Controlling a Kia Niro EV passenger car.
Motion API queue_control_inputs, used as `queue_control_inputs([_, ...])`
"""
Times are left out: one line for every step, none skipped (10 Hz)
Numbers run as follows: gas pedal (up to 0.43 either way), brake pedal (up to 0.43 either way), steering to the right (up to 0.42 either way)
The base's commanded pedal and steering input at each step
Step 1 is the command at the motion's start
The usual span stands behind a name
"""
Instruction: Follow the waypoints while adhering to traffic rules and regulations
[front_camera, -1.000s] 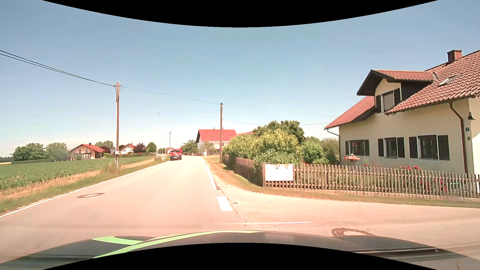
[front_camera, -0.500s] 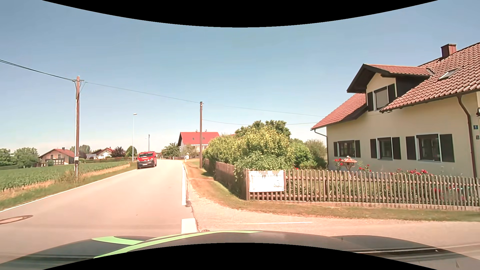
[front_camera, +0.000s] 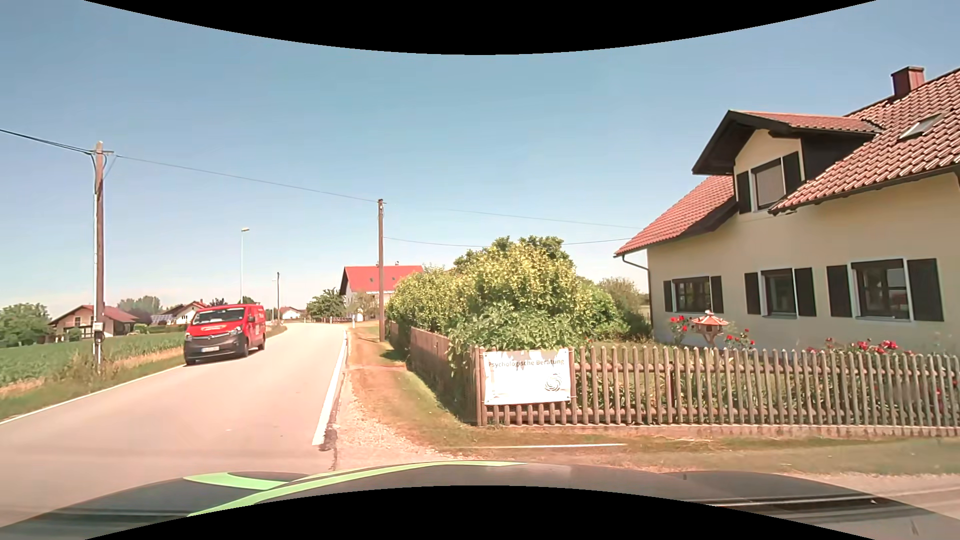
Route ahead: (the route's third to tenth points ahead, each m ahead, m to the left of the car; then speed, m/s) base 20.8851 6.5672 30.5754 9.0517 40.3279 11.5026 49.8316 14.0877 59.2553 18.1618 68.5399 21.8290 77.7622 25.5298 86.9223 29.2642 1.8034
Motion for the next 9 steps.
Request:
queue_control_inputs([0.000,0.213,-0.055])
queue_control_inputs([0.000,0.201,-0.107])
queue_control_inputs([0.000,0.183,-0.158])
queue_control_inputs([0.000,0.177,-0.222])
queue_control_inputs([0.000,0.177,-0.277])
queue_control_inputs([0.000,0.177,-0.321])
queue_control_inputs([0.000,0.177,-0.382])
queue_control_inputs([0.000,0.177,-0.453])
queue_control_inputs([0.000,0.177,-0.519])
